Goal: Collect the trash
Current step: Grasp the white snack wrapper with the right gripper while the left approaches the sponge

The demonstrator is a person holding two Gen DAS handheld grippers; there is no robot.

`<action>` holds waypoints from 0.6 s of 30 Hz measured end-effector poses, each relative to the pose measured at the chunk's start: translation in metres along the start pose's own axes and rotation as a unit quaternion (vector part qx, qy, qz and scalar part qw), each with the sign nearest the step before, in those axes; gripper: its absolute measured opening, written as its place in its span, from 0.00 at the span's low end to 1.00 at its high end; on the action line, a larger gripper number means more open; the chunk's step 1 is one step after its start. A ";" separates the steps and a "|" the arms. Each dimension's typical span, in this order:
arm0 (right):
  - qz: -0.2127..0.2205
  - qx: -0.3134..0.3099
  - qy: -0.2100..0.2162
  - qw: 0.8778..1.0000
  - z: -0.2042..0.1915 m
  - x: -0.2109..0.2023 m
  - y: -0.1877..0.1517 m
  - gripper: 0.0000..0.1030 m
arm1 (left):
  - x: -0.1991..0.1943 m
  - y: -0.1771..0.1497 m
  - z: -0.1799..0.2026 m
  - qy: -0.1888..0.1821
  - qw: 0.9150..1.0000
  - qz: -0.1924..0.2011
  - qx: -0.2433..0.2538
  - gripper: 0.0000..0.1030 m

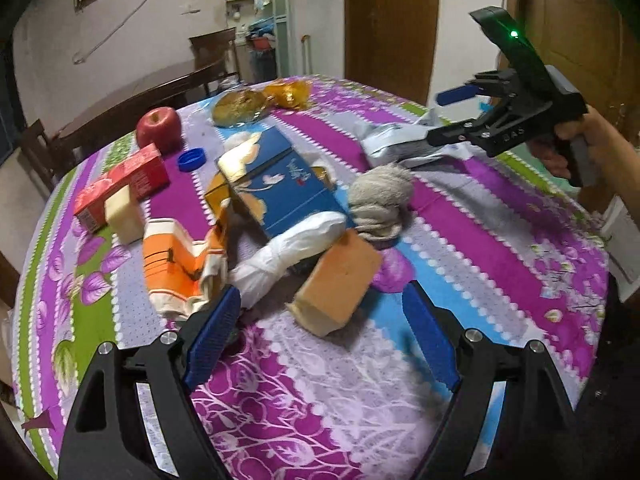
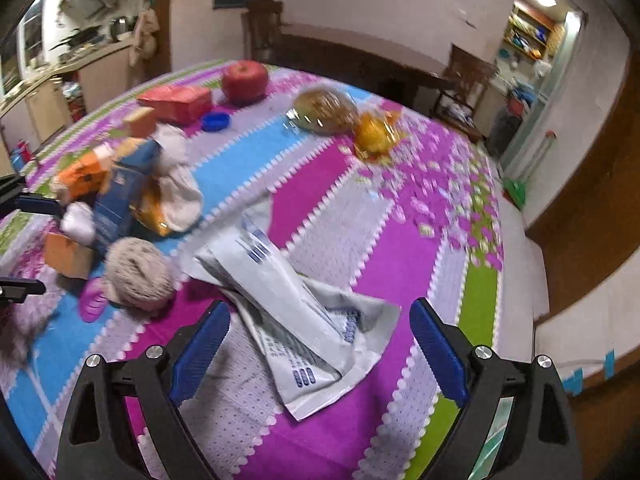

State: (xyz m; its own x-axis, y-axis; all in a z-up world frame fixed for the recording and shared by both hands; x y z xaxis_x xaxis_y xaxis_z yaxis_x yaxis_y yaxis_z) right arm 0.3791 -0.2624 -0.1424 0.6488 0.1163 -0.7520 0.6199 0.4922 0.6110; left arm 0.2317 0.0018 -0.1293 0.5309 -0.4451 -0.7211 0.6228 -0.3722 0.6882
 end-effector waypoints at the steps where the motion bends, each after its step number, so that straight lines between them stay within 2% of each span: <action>1: 0.004 -0.011 0.000 1.000 -0.002 -0.002 0.001 0.95 | -0.001 0.000 0.002 -0.005 1.000 0.002 0.002 0.77; 4: 0.008 -0.082 -0.011 0.997 -0.016 0.000 0.007 0.95 | 0.003 0.000 0.005 -0.003 1.000 -0.003 0.014 0.77; 7: -0.009 -0.133 -0.019 0.991 -0.026 0.014 0.009 0.94 | 0.012 0.001 0.006 -0.010 1.000 -0.013 0.021 0.77; 9: -0.034 -0.150 -0.023 0.988 -0.027 0.028 0.007 0.85 | 0.015 0.002 0.008 -0.016 1.000 -0.015 0.022 0.73; 10: -0.046 -0.152 -0.023 0.987 -0.025 0.034 0.005 0.83 | 0.016 0.002 0.008 -0.020 0.999 -0.016 0.020 0.68; 11: -0.060 -0.149 -0.016 0.987 -0.024 0.040 0.002 0.75 | 0.018 0.003 0.008 -0.023 0.999 -0.017 0.019 0.61; 13: -0.071 -0.128 0.007 0.989 -0.021 0.042 0.000 0.61 | 0.021 0.005 0.005 -0.017 1.000 -0.017 0.017 0.60; 16: -0.078 -0.109 0.018 0.991 -0.020 0.042 -0.004 0.53 | 0.019 0.008 0.003 -0.009 1.000 -0.009 0.020 0.60; 17: -0.076 -0.107 0.019 0.991 -0.021 0.041 -0.005 0.46 | 0.016 0.010 0.002 -0.009 1.000 -0.004 0.021 0.61; 18: -0.074 -0.100 0.017 0.992 -0.021 0.039 -0.007 0.43 | 0.015 0.013 0.002 -0.010 1.000 0.001 0.022 0.63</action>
State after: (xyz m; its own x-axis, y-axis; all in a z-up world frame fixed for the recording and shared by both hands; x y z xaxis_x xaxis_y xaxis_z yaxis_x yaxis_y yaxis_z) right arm 0.3906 -0.2437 -0.1809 0.5396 0.0580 -0.8399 0.6051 0.6670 0.4348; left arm 0.2462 -0.0111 -0.1311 0.5211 -0.4620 -0.7177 0.5952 -0.4059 0.6935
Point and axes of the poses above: each gripper's, at about its wrist camera, not at the fingertips, and x roughly the way its jaws point, z to its right, y to its top, the point moved 9 cm from there along x, roughly the way its jaws point, and after that the axes turned 7 degrees about -y, right-handed, at the moved point
